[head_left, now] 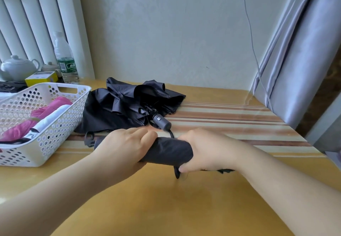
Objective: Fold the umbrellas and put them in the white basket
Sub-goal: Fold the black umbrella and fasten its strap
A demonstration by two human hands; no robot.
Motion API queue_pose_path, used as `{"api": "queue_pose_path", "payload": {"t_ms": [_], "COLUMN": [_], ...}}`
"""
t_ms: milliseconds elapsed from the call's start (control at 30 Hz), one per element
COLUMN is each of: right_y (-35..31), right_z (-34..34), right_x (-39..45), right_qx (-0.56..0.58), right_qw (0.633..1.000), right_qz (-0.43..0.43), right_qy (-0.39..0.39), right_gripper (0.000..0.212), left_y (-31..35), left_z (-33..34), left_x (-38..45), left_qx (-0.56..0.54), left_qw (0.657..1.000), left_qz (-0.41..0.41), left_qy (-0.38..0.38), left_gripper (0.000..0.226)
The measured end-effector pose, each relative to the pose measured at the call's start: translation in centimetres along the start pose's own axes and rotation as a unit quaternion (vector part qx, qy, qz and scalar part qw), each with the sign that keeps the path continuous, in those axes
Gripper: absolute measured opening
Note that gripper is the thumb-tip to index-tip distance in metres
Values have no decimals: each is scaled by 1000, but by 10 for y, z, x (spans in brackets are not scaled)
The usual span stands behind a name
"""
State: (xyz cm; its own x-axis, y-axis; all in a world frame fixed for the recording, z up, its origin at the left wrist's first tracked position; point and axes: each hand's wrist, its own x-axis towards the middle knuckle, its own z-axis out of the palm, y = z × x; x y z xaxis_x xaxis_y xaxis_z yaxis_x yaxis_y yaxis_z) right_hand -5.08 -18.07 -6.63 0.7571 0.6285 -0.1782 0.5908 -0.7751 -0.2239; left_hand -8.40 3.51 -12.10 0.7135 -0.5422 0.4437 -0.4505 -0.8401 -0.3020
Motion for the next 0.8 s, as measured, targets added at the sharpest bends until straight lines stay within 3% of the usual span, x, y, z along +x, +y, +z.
{"api": "queue_pose_path", "payload": {"t_ms": [67,133,267,333,400,467,500,533,600,700,800], "right_y": [-6,-7,-7,-3,-5,-2,-1,0,-1,-5,-5], "right_z": [6,11,18,23,24,20,17,16,16,21,35], "right_x": [2,6,11,11,10,10,9,8,7,7,11], "right_qx": [-128,-183,-253,-281,-249,-98,-26,15,-17,-111,-250], "right_qw": [988,971,944,917,938,993,1000,1000,1000,988,941], "right_qz": [-31,-49,-69,-86,-70,-13,4,12,-2,-34,-126], "right_qy": [77,144,201,269,230,63,6,-14,6,103,192], "right_gripper": [24,24,25,42,42,38,37,35,31,25,35], "left_y": [1,10,11,4,3,9,12,12,12,15,15], "left_z": [0,-10,-24,-23,-12,-1,2,4,6,-5,-12], "left_x": [3,12,28,24,17,10,8,5,2,10,13], "left_qx": [-1,-13,-116,-123,-61,-27,-18,-13,-10,-39,-170], "left_qw": [1000,998,974,980,997,998,998,998,999,998,953], "left_qz": [-26,-34,-107,-88,-6,52,64,63,46,4,-113], "left_qy": [-15,-50,-161,-129,-37,16,15,15,20,-46,-226], "left_gripper": [63,70,47,43,40,36,39,42,48,40,32]}}
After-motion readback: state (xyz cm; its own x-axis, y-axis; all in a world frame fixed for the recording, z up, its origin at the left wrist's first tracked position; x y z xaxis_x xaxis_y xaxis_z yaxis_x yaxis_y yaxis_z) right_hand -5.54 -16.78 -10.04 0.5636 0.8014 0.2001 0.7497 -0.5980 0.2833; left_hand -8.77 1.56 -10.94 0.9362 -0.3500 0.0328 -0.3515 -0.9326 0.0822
